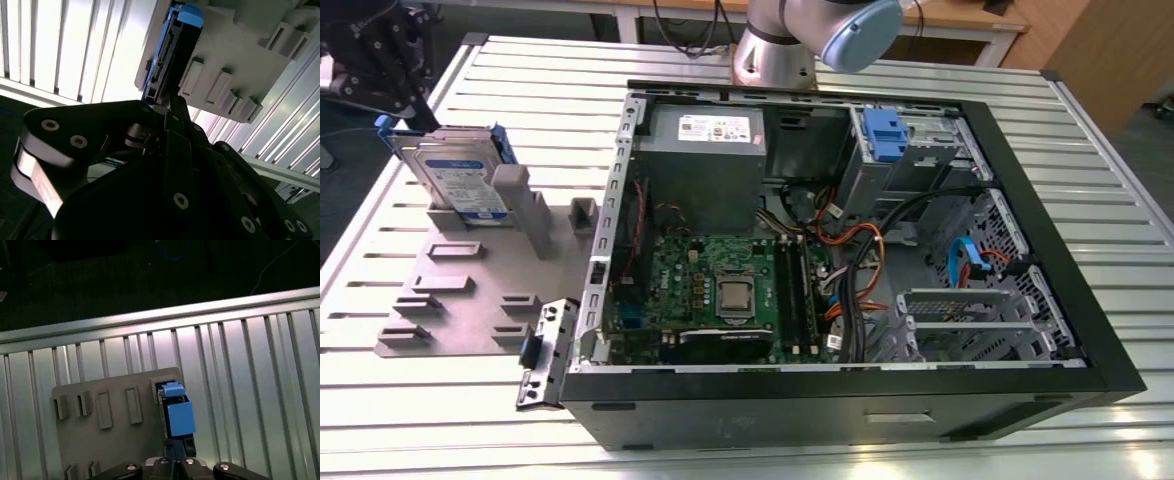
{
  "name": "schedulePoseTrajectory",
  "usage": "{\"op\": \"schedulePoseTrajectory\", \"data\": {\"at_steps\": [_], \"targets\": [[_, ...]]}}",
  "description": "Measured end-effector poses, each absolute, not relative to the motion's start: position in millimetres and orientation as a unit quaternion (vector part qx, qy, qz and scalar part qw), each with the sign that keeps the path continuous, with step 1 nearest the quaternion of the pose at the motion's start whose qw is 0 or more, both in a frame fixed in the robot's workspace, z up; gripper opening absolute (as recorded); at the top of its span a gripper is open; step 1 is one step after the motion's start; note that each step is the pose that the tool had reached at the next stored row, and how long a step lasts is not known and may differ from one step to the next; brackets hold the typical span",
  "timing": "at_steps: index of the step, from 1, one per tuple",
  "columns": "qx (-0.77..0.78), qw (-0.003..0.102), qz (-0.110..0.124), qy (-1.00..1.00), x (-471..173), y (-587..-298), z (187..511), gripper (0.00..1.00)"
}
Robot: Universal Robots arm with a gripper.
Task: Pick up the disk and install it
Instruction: 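Pick up the disk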
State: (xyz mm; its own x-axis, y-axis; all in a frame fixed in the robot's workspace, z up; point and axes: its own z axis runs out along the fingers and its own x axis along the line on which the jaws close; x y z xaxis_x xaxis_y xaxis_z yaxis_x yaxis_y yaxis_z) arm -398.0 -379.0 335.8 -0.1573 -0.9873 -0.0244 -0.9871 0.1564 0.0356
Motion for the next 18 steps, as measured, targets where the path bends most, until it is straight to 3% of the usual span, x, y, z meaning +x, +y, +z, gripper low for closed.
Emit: {"op": "schedulePoseTrajectory", "data": {"at_steps": [18], "targets": [[0.652,-0.007,-0.032,-0.758,-394.0,-379.0,332.8,0.11]]}}
